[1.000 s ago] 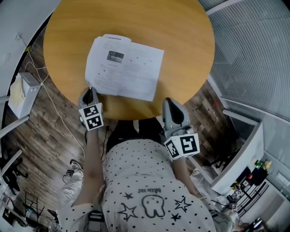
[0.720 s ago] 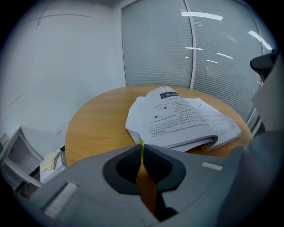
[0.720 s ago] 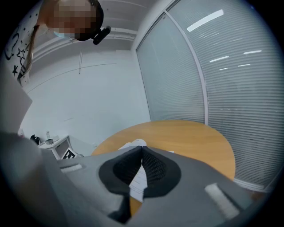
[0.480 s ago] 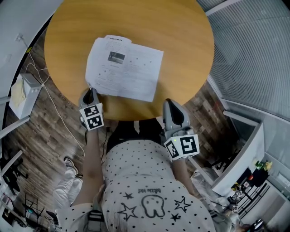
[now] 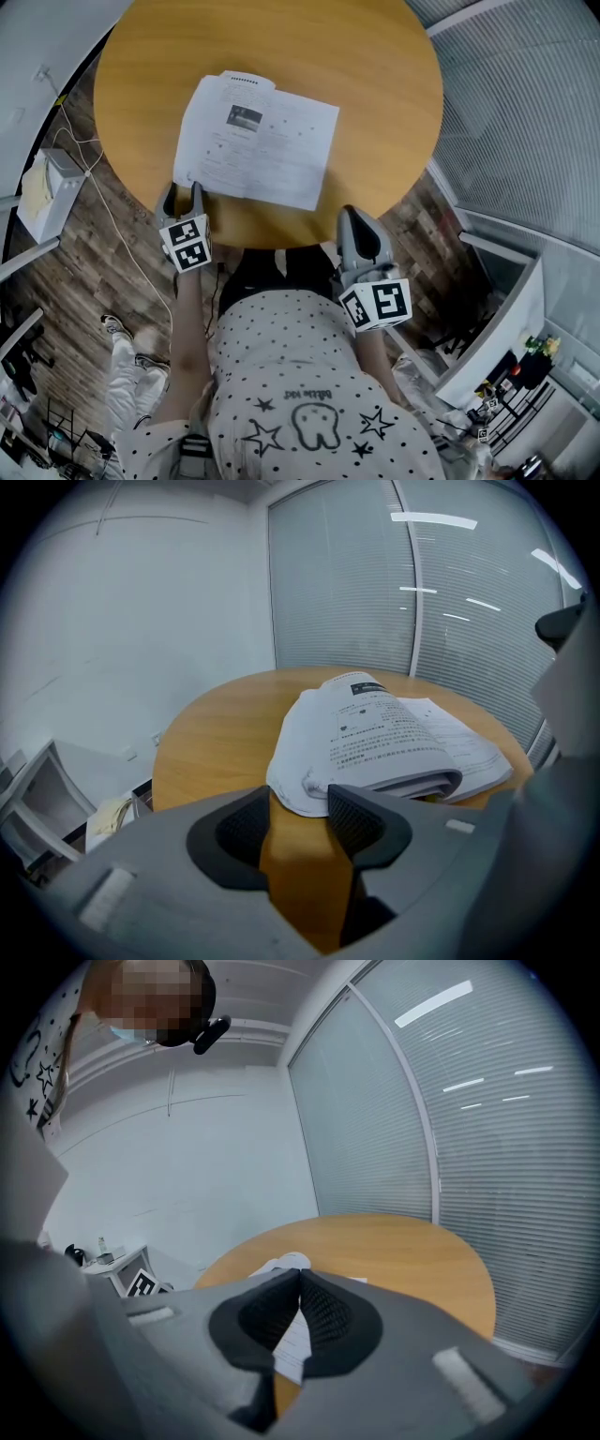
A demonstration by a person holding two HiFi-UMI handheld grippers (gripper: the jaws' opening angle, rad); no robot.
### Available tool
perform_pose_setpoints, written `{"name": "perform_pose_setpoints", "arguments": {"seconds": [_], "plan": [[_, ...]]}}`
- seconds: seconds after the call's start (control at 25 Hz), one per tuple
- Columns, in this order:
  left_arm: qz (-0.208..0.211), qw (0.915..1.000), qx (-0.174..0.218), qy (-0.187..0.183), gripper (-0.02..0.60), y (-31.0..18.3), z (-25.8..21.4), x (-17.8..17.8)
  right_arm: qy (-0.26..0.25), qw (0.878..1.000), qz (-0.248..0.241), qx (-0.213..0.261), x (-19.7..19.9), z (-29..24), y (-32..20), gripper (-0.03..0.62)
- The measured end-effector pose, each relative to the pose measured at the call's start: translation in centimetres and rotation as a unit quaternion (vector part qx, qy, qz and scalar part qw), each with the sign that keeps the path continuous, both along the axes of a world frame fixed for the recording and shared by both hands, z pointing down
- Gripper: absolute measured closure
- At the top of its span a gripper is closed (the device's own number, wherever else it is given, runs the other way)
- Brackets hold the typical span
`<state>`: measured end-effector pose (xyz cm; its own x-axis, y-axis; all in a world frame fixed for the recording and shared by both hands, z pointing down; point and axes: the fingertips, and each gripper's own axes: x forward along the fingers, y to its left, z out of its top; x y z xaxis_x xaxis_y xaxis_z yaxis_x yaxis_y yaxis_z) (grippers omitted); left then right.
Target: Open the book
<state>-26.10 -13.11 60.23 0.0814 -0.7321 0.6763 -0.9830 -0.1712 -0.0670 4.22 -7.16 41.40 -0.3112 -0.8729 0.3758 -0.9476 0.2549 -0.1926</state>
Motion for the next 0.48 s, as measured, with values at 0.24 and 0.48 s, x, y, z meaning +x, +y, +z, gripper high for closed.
{"name": "perform_pose_setpoints", "arguments": {"seconds": [0.24, 0.48], "plan": [[-0.004, 0.9997, 0.022, 0.007, 0.369, -0.5, -1.6, 0.1, 0.000, 1.000, -0.004, 0.002, -0.4, -0.1, -0.1, 0.589], [0.002, 0.9982, 0.056, 0.023, 0.383, -1.6, -4.4, 0.5, 0.001, 1.000, 0.000, 0.008, -0.2, -0.3, -0.4, 0.590]]}}
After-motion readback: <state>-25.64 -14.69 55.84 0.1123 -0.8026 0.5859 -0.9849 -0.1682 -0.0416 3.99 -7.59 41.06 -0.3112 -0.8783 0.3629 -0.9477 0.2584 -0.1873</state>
